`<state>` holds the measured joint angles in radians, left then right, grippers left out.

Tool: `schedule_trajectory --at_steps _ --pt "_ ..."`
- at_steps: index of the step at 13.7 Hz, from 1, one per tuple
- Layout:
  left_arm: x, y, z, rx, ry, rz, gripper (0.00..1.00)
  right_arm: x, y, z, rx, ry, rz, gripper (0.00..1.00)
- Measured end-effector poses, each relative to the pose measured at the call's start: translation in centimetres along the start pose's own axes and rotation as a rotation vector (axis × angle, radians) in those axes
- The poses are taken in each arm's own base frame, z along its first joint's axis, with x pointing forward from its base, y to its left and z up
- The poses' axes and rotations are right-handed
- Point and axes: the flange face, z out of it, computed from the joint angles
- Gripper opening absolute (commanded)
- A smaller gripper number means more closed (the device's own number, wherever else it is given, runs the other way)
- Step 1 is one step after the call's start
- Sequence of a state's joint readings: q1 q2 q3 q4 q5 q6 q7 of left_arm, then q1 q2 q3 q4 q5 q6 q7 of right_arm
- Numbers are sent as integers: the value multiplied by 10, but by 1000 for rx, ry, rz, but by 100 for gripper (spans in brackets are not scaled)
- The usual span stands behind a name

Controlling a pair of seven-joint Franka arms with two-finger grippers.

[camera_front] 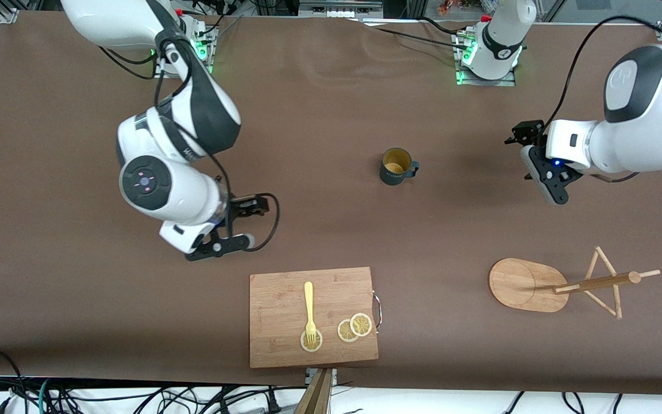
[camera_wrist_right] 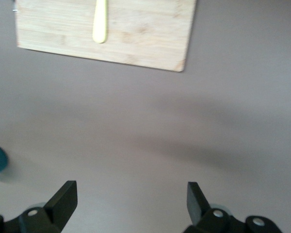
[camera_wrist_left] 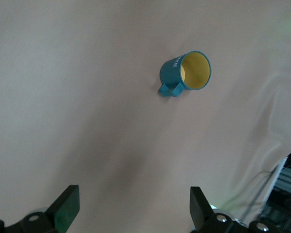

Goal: Pass cup and hang on rack
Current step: 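Set the mug down and withdraw the right gripper while the left gripper approaches, then move the left gripper to the mug handle and close on it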

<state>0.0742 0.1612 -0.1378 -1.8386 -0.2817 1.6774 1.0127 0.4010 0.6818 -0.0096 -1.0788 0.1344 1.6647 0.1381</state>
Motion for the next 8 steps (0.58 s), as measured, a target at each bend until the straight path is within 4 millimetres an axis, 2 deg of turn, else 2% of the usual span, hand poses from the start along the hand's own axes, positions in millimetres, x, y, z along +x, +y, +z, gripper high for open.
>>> schedule_trajectory --at_steps 3,5,8 --pt "-28 -23 64 -82 224 178 100 -6 48 -24 -35 -21 18 100" --pt "-48 -30 101 -112 349 270 100 -13 79 -38 -41 -43 50 100" --pt "-51 -30 140 -141 523 408 100 -24 119 -70 -31 -28 103 100"
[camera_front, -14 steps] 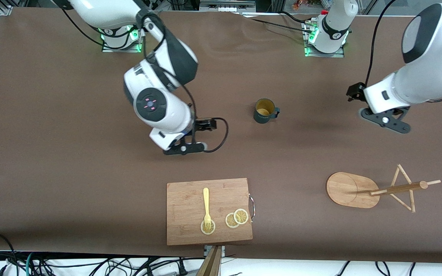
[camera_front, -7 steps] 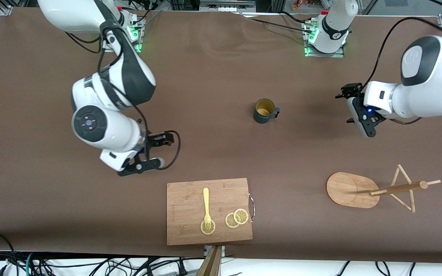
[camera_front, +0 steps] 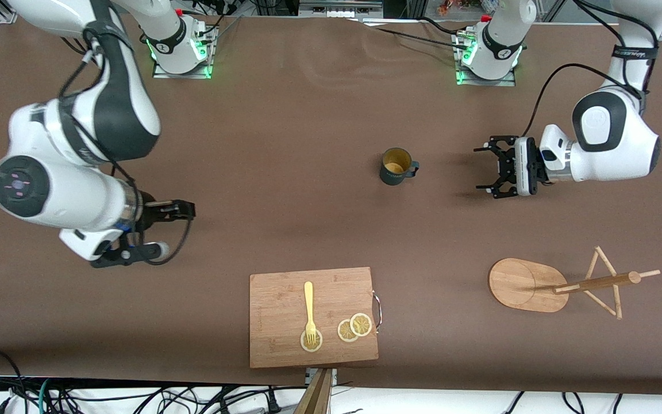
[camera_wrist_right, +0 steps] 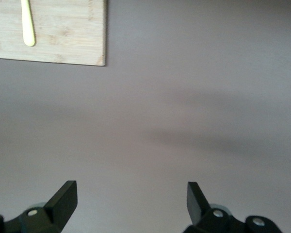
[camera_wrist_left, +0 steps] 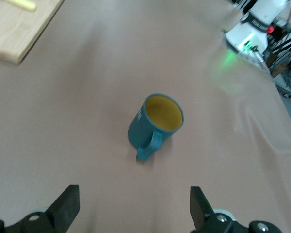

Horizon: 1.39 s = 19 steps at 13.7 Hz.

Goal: Pass cup and hang on rack
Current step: 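Move the left gripper to the mug handle and close on it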

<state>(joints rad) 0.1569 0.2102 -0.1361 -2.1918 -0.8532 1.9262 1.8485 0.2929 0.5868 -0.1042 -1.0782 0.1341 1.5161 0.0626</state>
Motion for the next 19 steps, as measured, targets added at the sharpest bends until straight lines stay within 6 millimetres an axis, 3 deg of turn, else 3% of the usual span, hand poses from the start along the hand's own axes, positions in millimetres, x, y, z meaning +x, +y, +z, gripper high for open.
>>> schedule_trajectory --at_steps 4,7,9,12,15,16,17,18,19 --pt "-32 -10 52 -6 216 97 100 -20 56 -37 13 -7 77 100" --pt "-68 -4 94 -8 316 109 100 -41 114 -62 27 5 129 100" --pt "-79 -1 125 -31 358 122 100 -61 145 -77 -18 10 149 100" --pt "-88 5 174 -48 423 190 100 -90 162 -90 -72 4 158 100" --pt "-100 6 194 -19 464 245 98 -121 172 -110 -105 19 172 100" --pt "-101 6 198 -9 474 249 89 -134 175 -124 -111 40 181 100" --pt "-102 6 203 3 485 258 72 -147 178 -135 -110 58 187 100" --pt "-101 6 207 11 493 260 47 -158 179 -145 -109 74 190 100" --pt "-100 6 209 18 500 259 29 -168 179 -153 -109 88 193 100"
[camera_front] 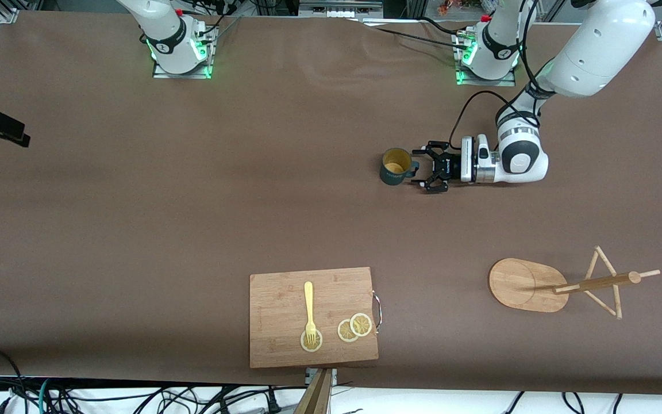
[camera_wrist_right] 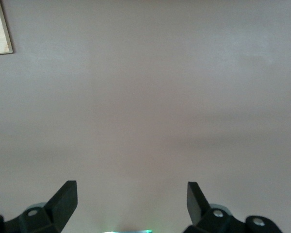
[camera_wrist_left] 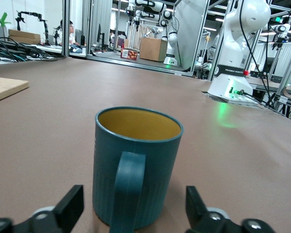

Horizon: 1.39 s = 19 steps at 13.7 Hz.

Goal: Pass cup and hang on rack
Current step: 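Move the left gripper to the mug handle and close on it, then lift the teal mug by its handle with the left gripper toward the rack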

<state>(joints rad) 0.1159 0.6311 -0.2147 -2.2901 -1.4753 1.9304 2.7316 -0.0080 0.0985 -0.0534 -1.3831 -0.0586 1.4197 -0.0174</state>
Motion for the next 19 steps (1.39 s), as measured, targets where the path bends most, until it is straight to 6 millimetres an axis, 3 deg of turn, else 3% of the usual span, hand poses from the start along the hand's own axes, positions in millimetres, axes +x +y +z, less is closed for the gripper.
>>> schedule_trajectory --at_steps 1,2,7,11,13,15,17,19 --pt "1 -1 1 1 2 1 11 -7 2 -6 1 8 4 100" --pt "1 -1 2 -1 6 3 0 -12 3 -9 2 11 4 100" --pt "-10 9 12 -31 87 -42 0 -15 -8 -4 -2 -15 -54 100" --pt "-4 0 -3 -19 178 -106 0 -13 -6 1 -2 -25 -72 100" --pt "11 -16 -25 -16 190 -159 0 -13 -9 1 -2 -25 -78 100" --pt "34 -32 -60 -23 164 -230 0 -13 -8 1 -2 -25 -80 100" --pt "54 -39 -96 -20 187 -332 0 -13 -6 1 -2 -25 -78 100" --pt "61 -40 -129 -13 249 -484 0 -13 -4 1 -3 -26 -76 100"
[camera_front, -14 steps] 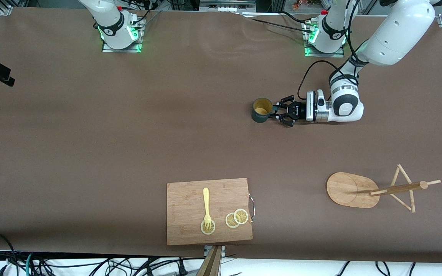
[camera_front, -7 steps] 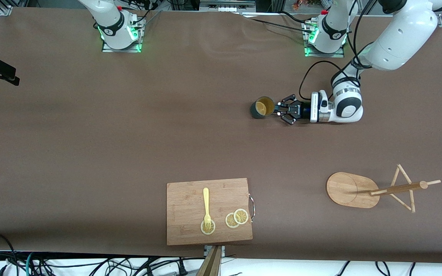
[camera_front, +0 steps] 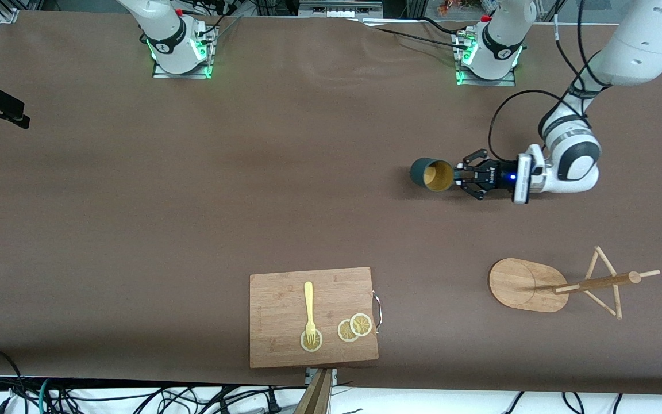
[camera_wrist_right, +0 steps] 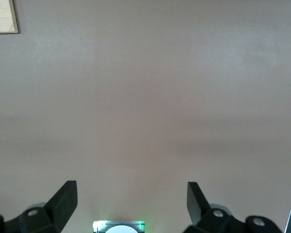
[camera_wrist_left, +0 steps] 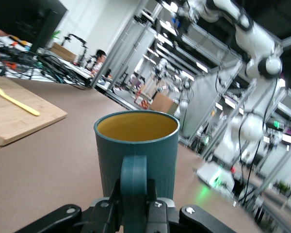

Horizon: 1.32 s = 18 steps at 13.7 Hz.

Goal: Pass cup and hang on rack
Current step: 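Lift the teal mug by its handle with the left gripper toward the rack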

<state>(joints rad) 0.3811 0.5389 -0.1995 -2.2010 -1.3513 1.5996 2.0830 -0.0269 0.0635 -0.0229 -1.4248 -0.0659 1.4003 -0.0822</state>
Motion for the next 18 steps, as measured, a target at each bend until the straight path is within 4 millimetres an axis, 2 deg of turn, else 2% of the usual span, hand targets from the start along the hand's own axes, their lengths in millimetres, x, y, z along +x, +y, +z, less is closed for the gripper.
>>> schedule_trajectory --at_steps 3,6,10,12,15,18 --pt "7 10 -44 -34 112 -307 0 0 1 0 -2 0 1 100" --pt "18 16 -91 -58 142 -541 0 0 1 0 -2 0 1 100" --pt "44 27 -174 -48 166 -782 0 0 2 0 -2 0 1 100" --pt "67 29 -211 -19 188 -878 0 0 2 0 -2 0 2 100" --pt "104 18 -243 11 189 -1030 0 0 2 0 -2 0 1 100" --pt "129 -6 -264 20 196 -1141 0 0 2 0 -2 0 0 100"
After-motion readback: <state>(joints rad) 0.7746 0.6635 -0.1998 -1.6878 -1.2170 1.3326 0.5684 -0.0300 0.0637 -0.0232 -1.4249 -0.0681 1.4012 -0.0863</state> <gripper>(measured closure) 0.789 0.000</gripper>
